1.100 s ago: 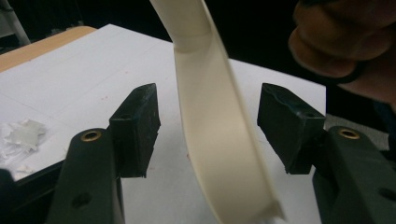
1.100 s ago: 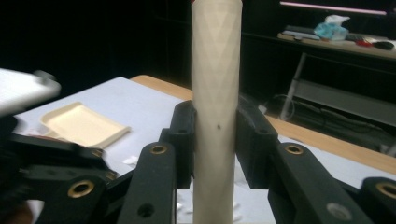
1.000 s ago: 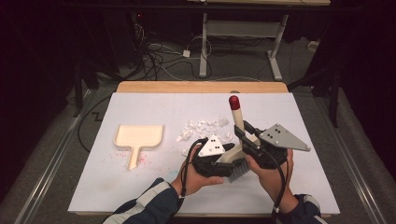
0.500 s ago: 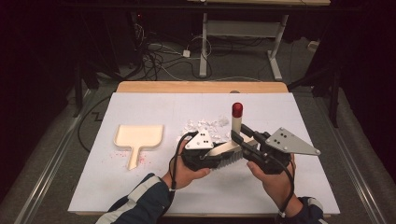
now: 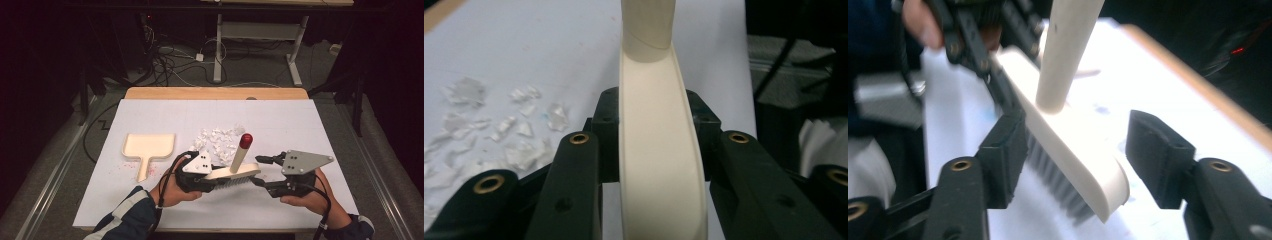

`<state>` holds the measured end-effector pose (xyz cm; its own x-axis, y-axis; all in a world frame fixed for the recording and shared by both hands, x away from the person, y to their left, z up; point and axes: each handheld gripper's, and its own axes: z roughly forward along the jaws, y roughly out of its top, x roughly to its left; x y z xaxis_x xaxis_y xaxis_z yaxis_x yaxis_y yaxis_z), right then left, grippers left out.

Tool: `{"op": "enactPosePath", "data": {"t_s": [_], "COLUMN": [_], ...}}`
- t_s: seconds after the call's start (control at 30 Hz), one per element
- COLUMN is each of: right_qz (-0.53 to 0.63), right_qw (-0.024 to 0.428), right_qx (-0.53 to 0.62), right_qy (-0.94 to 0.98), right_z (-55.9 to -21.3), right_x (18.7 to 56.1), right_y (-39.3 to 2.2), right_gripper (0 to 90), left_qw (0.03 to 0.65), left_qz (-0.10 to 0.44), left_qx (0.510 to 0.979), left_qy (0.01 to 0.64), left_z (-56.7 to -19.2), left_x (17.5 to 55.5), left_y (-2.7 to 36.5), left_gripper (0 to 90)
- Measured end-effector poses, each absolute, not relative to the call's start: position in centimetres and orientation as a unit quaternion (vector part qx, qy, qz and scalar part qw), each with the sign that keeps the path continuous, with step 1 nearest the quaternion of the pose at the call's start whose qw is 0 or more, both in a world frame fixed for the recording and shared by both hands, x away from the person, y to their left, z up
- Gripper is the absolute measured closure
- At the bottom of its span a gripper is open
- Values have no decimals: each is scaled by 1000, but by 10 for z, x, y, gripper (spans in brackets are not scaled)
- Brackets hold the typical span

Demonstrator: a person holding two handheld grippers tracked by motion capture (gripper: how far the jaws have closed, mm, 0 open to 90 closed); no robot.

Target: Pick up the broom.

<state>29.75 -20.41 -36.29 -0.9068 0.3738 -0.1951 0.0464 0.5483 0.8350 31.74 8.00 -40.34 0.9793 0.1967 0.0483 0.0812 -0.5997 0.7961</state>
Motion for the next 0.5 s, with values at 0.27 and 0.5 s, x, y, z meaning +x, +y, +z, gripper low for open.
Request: {"op": "enactPosePath", "data": {"t_s": [0.27, 0.5], "right_qz": [426, 423], "right_qw": [114, 59], "right_qx": [84, 43], "right_qy": [894, 903], "right_z": [-393, -413], "right_x": [309, 311], "right_y": [-184, -172], "right_gripper": [423, 616], "left_qw": [443, 433], "left_qz": [34, 26], "left_qx": [895, 901], "left_qy": [24, 3], "left_z": [-403, -406], "left_x": [312, 310], "left_y": [77, 71], "left_gripper": [656, 652]}}
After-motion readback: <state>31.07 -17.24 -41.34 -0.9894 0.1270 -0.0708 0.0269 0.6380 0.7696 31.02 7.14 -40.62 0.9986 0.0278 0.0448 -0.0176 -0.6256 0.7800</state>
